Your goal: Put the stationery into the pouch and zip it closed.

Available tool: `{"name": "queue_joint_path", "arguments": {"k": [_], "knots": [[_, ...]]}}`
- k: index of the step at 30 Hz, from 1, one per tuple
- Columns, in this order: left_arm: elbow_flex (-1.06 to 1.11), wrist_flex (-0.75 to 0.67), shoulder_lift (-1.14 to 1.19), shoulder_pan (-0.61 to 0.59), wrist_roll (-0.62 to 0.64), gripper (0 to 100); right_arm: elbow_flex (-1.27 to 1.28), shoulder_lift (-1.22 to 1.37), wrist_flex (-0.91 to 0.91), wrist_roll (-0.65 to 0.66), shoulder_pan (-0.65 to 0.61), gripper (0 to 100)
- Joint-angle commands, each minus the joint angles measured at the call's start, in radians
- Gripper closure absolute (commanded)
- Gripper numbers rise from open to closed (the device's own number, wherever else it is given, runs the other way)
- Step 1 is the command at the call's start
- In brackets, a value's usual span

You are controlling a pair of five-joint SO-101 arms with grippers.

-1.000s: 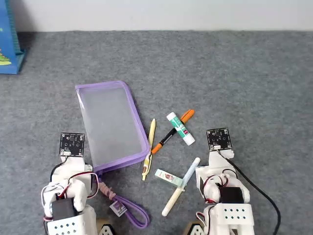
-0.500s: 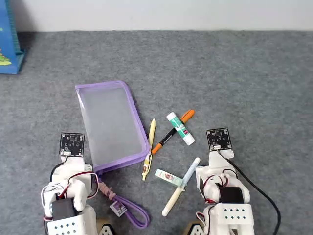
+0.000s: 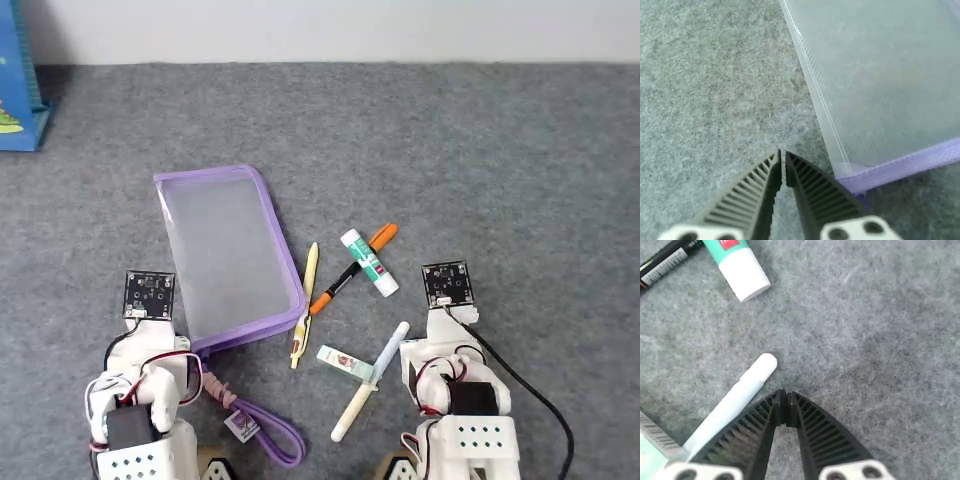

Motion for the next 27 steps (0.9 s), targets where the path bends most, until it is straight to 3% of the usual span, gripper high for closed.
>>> {"name": "queue_joint_path", "arguments": {"k": [1, 6, 9, 12, 18, 27], "knots": [[-0.018, 0.017, 0.008, -0.008, -0.011, 99, -0.005, -0.007, -0.013, 0.011, 0.007, 99.0], [-0.102, 0.037, 0.008, -0.135, -0.014, 99, -0.005, -0.007, -0.013, 0.011, 0.005, 99.0], [-0.125, 0.017, 0.008, -0.233, -0.081, 99, -0.005, -0.007, -0.013, 0.011, 0.007, 99.0], [-0.128, -0.032, 0.008, -0.431, -0.126, 99, -0.005, -0.007, -0.013, 0.011, 0.007, 99.0], [-0.128, -0.08, 0.008, -0.703, -0.066, 99, -0.005, -0.007, -0.015, 0.009, -0.001, 99.0], [-0.122, -0.077, 0.008, -0.727, -0.068, 99, -0.005, -0.007, -0.016, 0.006, -0.001, 98.7]]}}
